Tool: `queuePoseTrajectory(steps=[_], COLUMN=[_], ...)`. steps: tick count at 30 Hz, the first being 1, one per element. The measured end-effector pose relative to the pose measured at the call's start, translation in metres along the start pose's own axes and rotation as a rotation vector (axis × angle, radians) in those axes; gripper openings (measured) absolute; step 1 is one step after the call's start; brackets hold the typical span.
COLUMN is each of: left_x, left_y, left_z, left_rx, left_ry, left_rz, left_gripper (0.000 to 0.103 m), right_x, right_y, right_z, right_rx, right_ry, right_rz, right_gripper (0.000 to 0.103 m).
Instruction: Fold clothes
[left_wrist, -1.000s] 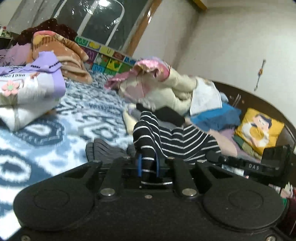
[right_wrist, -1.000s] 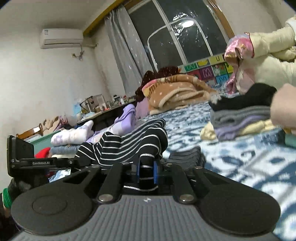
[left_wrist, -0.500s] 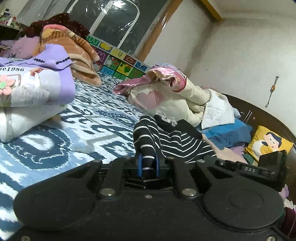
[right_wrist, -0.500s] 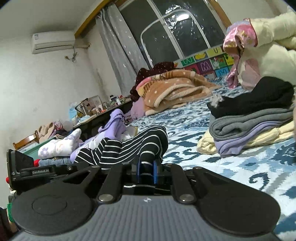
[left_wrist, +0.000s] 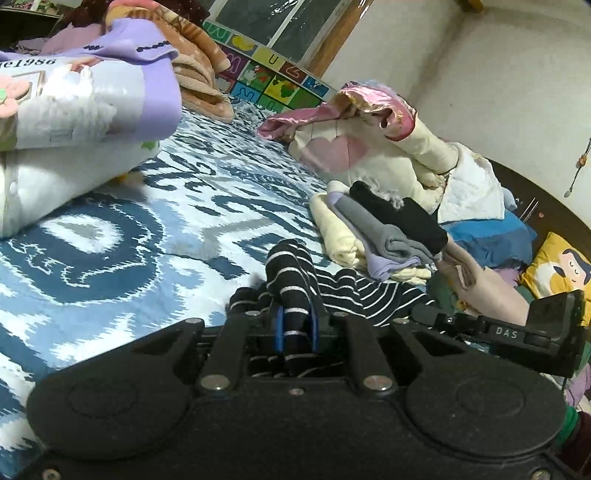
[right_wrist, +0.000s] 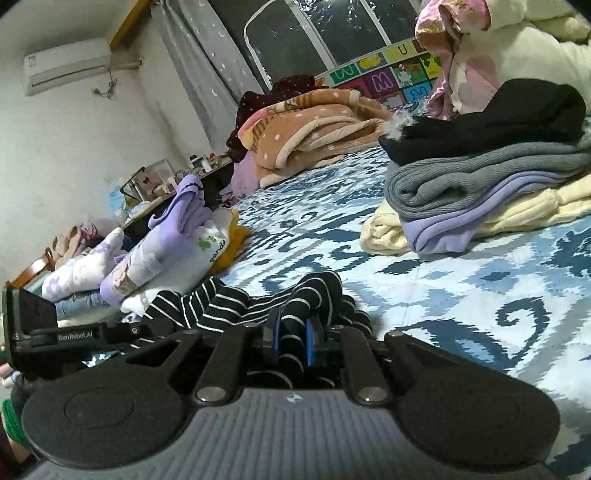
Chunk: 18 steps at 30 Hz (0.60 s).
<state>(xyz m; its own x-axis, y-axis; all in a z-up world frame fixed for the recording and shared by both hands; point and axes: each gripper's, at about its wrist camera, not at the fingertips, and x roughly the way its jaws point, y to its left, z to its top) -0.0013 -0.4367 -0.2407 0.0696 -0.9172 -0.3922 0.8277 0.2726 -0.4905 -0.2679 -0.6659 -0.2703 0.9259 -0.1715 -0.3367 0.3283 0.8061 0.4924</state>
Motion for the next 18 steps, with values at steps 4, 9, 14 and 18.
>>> queuePoseTrajectory(steps=[4,9,14,18], left_x=[0.009,-0.014,-0.052,-0.054], left_y=[0.000,-0.005,-0.040,-0.067], left_z=[-0.002,0.004,-0.002,-0.022], left_rx=[0.000,0.006,0.151,0.238], left_ry=[0.049,-0.011,-0.052,-0.007], left_rz=[0.051,0.118,0.072,-0.007], left_gripper=[0.022,0.045,0.044,0.044], right_x=[0.007,-0.008,-0.048,-0.059], right_y=[-0.007,0.001,0.045,0.082], right_z=[0.000,0.006,0.003,-0.020], right_rx=[0.030,0.015,-0.189,-0.347], right_ry=[0.023,-0.013,-0.078,-0.043], right_rz=[-0.015,-0.096,-0.089,-0.034], right_gripper=[0.018,0.045,0.045,0.041])
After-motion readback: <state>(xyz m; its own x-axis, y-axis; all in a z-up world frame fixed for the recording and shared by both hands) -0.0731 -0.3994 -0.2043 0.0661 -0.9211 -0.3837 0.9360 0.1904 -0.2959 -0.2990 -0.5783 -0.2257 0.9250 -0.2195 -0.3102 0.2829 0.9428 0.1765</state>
